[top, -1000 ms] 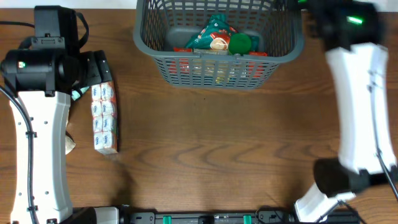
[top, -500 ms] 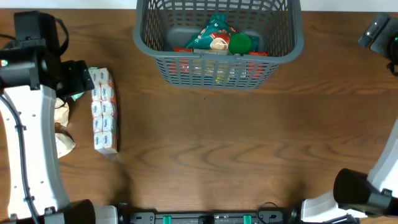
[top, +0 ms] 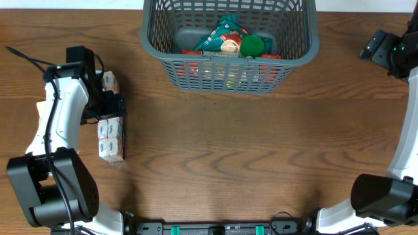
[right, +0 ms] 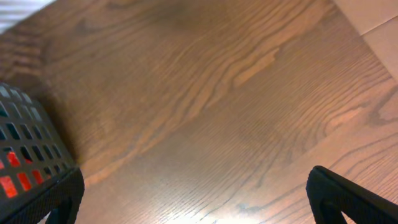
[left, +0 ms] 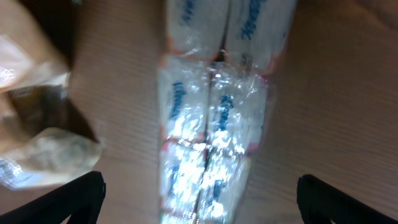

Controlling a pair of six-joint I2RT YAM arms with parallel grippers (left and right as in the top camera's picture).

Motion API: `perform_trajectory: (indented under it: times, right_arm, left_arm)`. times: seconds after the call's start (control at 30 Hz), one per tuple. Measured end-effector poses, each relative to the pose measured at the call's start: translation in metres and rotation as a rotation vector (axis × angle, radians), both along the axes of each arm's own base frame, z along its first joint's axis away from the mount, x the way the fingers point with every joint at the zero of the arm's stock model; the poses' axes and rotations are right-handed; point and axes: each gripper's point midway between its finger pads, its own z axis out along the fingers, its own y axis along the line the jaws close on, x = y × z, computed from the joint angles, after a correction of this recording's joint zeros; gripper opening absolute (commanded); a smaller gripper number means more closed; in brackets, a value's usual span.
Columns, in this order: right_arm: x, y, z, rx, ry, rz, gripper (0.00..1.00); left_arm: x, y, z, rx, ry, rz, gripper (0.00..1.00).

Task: Pack container
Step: 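Withdraw the right gripper and lower the left gripper onto the tissue strip, then lift the tissue strip with the left gripper and carry it to the basket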

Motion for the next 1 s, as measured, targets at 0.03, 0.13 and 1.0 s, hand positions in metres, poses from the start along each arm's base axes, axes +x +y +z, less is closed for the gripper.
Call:
perform_trajectory:
  times: [0.03, 0.13, 1.0]
  right_arm:
    - [0.000, 0.000, -0.002, 0.001, 0.004, 0.003, 0.99]
    - [0.000, 0.001, -0.006, 0.007, 0.015, 0.012, 0.99]
    - [0.000, 0.006, -0.008, 0.023, 0.018, 0.038, 0.99]
  left_arm:
    - [0.001, 0.000, -0.004, -0.001, -0.002, -0.010, 0.99]
    - [0.004, 0.000, -0.011, -0.001, -0.017, -0.029, 0.99]
    - [0.010, -0.006, -0.089, -0.053, 0.063, -0.112, 0.48]
